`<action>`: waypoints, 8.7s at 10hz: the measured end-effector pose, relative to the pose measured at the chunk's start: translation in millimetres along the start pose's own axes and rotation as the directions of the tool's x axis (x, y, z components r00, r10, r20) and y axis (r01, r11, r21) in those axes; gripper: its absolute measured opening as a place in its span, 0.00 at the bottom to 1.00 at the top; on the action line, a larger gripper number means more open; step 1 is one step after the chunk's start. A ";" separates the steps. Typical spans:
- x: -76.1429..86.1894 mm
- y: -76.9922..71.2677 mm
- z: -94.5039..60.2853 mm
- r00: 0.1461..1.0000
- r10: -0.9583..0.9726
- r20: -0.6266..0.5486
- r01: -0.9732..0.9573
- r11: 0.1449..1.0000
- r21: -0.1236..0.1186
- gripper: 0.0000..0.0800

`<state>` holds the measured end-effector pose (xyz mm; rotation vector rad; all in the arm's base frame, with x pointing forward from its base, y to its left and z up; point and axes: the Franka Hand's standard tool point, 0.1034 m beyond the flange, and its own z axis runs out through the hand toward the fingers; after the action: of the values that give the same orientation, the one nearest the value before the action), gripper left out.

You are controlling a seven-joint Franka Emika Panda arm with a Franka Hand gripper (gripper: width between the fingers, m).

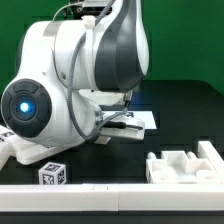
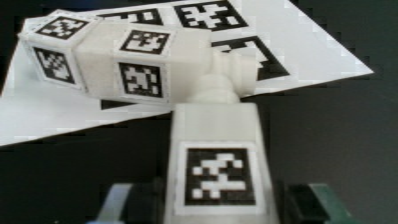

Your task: Assemble chair

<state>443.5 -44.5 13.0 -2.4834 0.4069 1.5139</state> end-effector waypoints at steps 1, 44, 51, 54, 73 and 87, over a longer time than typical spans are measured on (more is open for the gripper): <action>0.0 -1.4 -1.1 1.000 0.001 -0.005 -0.001 1.000 -0.002 0.35; -3.3 -209.0 -135.5 -0.057 -0.396 -0.916 0.192 0.896 -0.400 0.36; 2.8 -209.6 -132.7 -0.078 -0.390 -0.917 0.186 0.898 -0.398 0.36; 2.4 -214.9 -141.2 -0.014 -0.385 -0.923 0.202 0.903 -0.380 0.63; 12.0 -223.9 -143.2 0.380 0.756 -0.533 -0.233 0.636 0.736 0.36; 6.5 -222.6 -148.6 0.317 -0.452 -0.834 0.234 0.889 -0.393 0.81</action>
Offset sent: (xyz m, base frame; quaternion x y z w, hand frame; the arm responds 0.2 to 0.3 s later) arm 0.0323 0.0192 0.0511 0.0004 -0.0286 -0.0068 0.9996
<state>645.3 117.7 81.3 -3.0668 -0.1967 -0.1627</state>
